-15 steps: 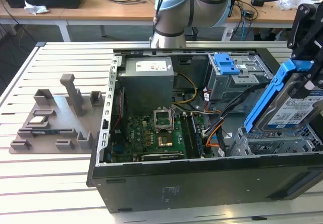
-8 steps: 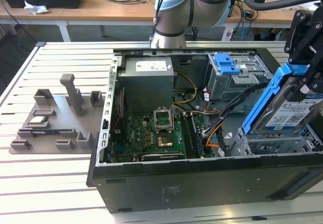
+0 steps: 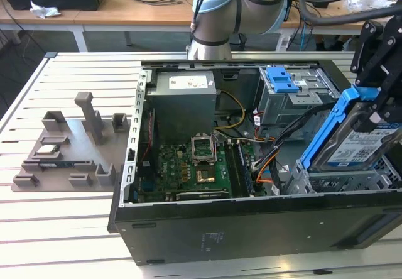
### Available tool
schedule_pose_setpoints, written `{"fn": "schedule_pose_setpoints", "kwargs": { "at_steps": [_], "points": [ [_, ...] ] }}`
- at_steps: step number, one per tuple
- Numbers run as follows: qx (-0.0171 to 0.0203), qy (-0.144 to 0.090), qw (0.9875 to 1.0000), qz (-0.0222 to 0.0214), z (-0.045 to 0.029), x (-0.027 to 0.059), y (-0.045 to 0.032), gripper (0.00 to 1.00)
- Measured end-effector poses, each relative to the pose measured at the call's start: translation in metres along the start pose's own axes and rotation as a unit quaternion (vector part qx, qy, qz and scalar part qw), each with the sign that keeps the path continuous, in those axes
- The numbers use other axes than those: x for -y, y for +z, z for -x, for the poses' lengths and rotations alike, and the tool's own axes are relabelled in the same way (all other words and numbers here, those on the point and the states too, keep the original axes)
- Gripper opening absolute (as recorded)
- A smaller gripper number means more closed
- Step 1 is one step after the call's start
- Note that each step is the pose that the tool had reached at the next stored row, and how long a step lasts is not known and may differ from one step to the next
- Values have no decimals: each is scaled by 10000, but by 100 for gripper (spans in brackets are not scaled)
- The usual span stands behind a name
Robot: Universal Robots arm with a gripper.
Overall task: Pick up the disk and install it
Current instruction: 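Insert the disk into the insertion slot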
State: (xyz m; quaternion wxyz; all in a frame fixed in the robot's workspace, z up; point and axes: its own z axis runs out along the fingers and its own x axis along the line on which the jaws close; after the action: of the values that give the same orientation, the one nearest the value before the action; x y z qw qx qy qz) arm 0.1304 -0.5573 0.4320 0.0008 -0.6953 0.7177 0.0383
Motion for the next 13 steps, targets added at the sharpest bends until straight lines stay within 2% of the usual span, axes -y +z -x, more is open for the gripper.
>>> {"fn": "schedule_pose_setpoints", "kwargs": {
  "at_steps": [4, 13],
  "points": [
    [-5, -6, 10000, 0, -4, 1, 23, 37],
    [-5, -12, 10000, 3, -17, 14, 256, 37]
  ]
}}
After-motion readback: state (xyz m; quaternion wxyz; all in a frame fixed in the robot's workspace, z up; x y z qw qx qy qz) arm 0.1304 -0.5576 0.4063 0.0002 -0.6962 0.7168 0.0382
